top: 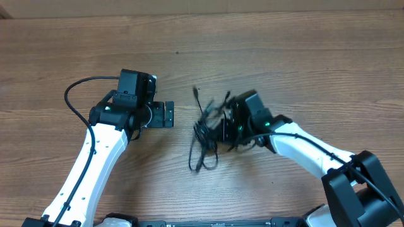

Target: Untangle cables

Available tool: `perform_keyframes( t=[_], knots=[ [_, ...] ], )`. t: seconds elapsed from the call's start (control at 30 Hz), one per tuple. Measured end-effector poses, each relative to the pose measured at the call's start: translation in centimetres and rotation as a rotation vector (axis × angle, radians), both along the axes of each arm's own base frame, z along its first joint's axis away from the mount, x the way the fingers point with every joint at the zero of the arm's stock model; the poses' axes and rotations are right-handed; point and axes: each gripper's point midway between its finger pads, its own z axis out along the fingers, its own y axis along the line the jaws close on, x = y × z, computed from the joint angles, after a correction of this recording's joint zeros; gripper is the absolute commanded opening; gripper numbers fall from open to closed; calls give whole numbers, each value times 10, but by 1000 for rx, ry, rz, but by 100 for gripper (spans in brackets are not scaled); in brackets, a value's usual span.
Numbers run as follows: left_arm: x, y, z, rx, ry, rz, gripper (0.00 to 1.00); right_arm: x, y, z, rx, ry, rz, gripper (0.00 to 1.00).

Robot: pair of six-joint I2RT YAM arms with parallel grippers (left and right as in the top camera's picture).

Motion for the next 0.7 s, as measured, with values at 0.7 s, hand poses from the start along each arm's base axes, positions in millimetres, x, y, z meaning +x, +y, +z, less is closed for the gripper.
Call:
perform_keyframes(
  t=[0.7],
  knots=[
    [-18, -70, 22, -293, -41, -425, 100, 68, 22, 87, 274, -576, 192, 4]
  ],
)
